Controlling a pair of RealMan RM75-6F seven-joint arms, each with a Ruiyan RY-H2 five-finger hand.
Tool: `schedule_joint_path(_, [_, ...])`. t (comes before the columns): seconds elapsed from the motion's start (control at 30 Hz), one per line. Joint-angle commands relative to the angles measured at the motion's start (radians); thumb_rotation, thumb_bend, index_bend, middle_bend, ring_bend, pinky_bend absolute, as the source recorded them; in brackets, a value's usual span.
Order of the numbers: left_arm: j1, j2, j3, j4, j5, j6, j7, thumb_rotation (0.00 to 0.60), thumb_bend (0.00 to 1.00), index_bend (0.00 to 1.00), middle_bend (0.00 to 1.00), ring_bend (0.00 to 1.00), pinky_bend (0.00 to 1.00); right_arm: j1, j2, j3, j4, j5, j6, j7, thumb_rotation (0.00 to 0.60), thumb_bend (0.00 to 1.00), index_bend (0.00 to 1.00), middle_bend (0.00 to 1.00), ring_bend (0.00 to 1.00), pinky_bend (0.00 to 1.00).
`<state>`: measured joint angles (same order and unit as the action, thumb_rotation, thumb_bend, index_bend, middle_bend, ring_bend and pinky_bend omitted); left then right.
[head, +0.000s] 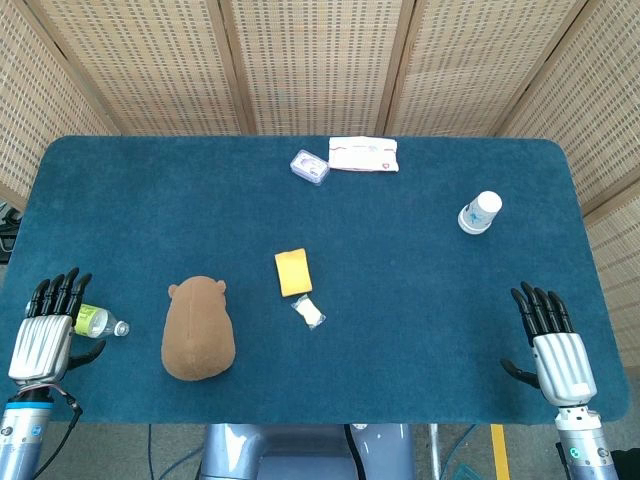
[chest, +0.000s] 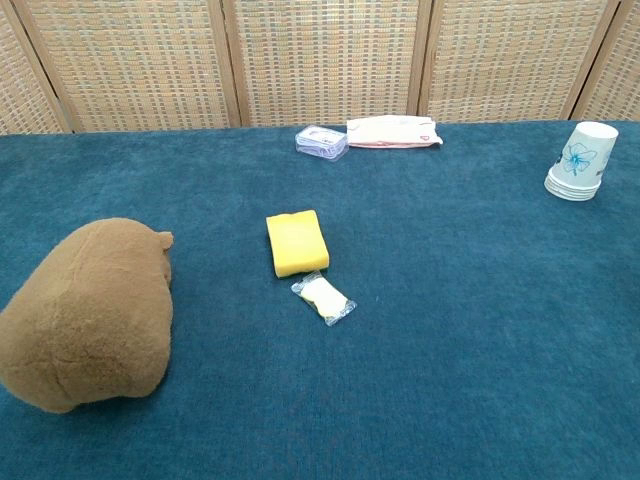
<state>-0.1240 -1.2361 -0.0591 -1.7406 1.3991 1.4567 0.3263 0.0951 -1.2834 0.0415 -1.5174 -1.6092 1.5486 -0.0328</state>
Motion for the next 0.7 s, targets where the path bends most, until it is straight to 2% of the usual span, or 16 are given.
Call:
schedule_joint_path(0.03, [0.000,-0.002,0.000,0.001,0.006,0.006,-0.004,0.600,0.22,0.00,0.00,0.00,0.00,0.001,0.001,0.000,0.000,0.005,-0.007,0.000,0.600,0.15,0.00,0.00,0.00,0.00])
schedule_joint_path(0.7, [-0.007,-0.003,-0.002,0.012,0.006,-0.009,-0.047,0.600,0.22,0.00,0.00,0.00,0.00,0.005,0.004,-0.001,-0.013,0.015,-0.026,-0.011,0.600,0.15,0.00,0.00,0.00,0.00])
